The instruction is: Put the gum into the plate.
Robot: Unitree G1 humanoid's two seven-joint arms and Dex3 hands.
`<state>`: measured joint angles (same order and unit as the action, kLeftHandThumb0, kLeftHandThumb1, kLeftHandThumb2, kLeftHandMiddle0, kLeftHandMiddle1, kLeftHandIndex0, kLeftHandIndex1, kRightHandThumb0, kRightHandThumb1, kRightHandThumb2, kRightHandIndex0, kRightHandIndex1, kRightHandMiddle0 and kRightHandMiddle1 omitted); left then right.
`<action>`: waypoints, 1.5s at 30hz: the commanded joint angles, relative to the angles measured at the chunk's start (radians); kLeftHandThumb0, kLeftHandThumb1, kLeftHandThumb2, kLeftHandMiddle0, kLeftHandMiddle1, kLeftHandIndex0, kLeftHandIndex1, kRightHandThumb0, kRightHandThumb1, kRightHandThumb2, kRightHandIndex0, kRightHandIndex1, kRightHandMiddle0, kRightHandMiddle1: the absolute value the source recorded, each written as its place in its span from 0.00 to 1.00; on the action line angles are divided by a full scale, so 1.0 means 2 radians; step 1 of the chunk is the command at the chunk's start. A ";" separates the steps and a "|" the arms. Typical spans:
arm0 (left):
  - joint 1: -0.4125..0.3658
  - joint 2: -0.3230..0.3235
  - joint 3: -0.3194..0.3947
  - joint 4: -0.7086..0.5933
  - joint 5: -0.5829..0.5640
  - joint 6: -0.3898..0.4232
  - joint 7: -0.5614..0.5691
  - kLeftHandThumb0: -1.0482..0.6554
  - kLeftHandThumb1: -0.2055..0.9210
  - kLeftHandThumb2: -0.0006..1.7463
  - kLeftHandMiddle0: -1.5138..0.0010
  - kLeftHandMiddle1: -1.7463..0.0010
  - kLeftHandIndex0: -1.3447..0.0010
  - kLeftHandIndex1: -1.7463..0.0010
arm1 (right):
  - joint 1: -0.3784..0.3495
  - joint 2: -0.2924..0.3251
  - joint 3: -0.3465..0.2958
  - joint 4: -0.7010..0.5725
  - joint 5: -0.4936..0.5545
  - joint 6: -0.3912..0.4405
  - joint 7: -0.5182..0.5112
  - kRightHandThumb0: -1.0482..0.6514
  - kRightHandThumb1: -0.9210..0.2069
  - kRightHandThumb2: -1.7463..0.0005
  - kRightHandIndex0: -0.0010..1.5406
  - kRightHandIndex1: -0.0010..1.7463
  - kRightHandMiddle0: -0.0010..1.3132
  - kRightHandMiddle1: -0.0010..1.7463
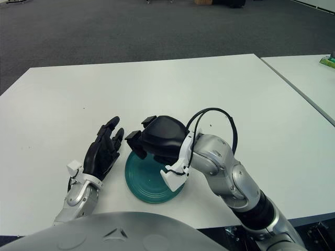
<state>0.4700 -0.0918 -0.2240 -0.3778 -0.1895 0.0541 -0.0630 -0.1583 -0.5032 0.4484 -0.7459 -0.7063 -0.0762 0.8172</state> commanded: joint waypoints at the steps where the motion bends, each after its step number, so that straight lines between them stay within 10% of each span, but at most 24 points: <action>1: -0.007 0.004 -0.002 0.000 0.010 -0.008 0.001 0.03 1.00 0.59 0.87 1.00 1.00 0.76 | 0.004 0.002 0.002 0.010 -0.009 -0.008 -0.010 0.61 0.56 0.27 0.39 1.00 0.45 0.86; 8: -0.007 -0.004 -0.003 -0.004 0.006 -0.004 0.006 0.03 1.00 0.59 0.91 1.00 1.00 0.80 | 0.031 -0.005 -0.007 0.006 -0.013 -0.019 -0.022 0.61 0.15 0.64 0.31 0.82 0.21 0.95; 12: -0.005 -0.009 -0.004 -0.007 -0.001 -0.001 0.007 0.03 1.00 0.58 0.94 1.00 1.00 0.82 | 0.034 -0.014 -0.011 0.012 -0.012 -0.038 -0.028 0.36 0.03 0.72 0.26 0.58 0.09 0.80; 25: 0.003 -0.006 -0.004 -0.013 -0.006 -0.005 0.001 0.02 1.00 0.58 0.95 1.00 1.00 0.83 | 0.044 -0.014 -0.014 0.013 -0.004 -0.030 -0.013 0.19 0.00 0.61 0.21 0.15 0.00 0.40; 34: 0.001 -0.006 -0.002 -0.004 0.003 -0.019 0.004 0.02 1.00 0.60 0.90 0.98 1.00 0.75 | 0.077 0.014 -0.012 -0.001 0.021 0.027 -0.006 0.12 0.00 0.55 0.22 0.09 0.00 0.27; 40: 0.004 -0.012 0.002 -0.001 -0.019 -0.025 -0.004 0.00 1.00 0.60 0.89 0.98 1.00 0.75 | 0.093 0.017 -0.011 -0.001 0.027 0.027 -0.016 0.06 0.00 0.53 0.15 0.29 0.00 0.29; 45: 0.007 -0.017 0.000 0.005 -0.027 -0.038 -0.005 0.00 1.00 0.58 0.88 0.98 1.00 0.75 | 0.094 0.004 -0.014 0.005 0.036 0.016 -0.012 0.01 0.00 0.50 0.08 0.09 0.00 0.19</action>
<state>0.4812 -0.1200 -0.2275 -0.3828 -0.2320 0.0056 -0.0647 0.0299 -0.4757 0.4288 -0.7409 -0.6513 -0.0271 0.7954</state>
